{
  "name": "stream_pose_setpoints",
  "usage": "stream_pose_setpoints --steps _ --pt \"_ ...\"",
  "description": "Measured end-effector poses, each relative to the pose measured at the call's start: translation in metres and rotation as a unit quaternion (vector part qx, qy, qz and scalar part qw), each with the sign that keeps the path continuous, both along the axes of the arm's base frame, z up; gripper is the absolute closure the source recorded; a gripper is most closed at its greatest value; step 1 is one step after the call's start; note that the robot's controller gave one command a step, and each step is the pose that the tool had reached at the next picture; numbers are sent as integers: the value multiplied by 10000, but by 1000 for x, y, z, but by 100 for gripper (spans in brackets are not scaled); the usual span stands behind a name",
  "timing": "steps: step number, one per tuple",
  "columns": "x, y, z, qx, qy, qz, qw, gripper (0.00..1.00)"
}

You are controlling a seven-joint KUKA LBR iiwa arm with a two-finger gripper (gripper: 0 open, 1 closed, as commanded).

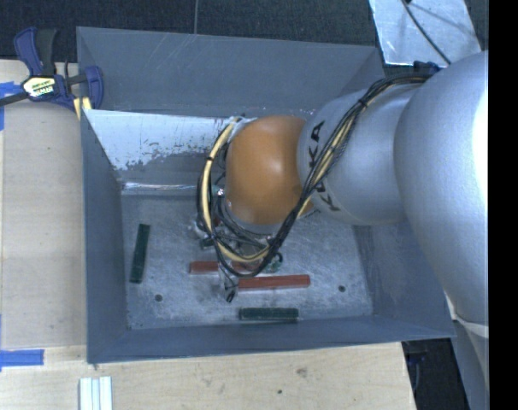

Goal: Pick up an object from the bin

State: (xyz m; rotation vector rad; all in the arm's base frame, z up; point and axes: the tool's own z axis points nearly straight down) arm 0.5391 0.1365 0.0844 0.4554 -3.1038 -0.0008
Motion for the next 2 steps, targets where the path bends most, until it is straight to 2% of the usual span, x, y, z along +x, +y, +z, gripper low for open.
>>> stream_pose_setpoints --steps 1,2 --pt "2 -1 3 5 -32 -16 10000 100" --pt "2 -1 3 5 -31 -19 10000 0"
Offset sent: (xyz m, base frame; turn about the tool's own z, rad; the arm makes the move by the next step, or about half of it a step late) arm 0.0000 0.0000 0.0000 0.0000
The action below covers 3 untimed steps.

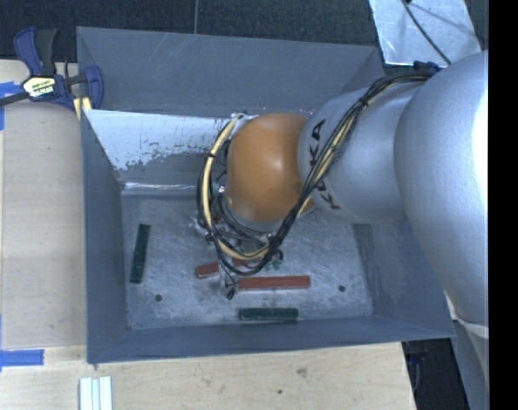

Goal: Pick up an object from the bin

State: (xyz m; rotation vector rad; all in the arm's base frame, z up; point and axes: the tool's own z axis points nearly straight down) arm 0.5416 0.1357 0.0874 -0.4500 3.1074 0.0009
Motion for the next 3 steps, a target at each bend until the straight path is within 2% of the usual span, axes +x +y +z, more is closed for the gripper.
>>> stream_pose_setpoints --steps 1,2,3 --pt "-59 -47 -10 -1 -29 -316 9995 0" --pt "-58 -45 -10 7 -28 -289 9996 100" --pt "-35 -42 111 5 -47 -207 9998 100"
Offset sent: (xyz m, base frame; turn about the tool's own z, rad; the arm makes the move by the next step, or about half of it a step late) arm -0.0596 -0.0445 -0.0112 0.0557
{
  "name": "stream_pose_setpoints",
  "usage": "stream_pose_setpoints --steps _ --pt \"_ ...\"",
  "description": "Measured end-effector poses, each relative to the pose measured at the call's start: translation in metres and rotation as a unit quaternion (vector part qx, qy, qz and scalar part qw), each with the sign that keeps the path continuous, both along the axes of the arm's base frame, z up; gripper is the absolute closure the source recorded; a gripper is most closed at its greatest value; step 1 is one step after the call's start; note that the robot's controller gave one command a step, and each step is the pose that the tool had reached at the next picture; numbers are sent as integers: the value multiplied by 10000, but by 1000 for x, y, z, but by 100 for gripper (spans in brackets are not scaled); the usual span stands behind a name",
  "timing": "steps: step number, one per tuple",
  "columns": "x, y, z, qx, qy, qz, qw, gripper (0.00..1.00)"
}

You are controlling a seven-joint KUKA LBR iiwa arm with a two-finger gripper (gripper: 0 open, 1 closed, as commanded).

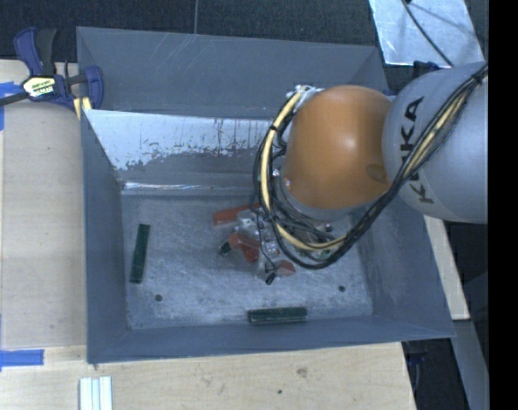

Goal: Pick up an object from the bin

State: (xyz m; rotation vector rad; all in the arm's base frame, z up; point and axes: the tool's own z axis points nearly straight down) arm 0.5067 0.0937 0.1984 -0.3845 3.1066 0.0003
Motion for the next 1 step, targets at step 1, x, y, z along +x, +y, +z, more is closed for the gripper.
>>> stream_pose_setpoints --steps 1 --pt "36 32 42 8 2 -139 9999 100"
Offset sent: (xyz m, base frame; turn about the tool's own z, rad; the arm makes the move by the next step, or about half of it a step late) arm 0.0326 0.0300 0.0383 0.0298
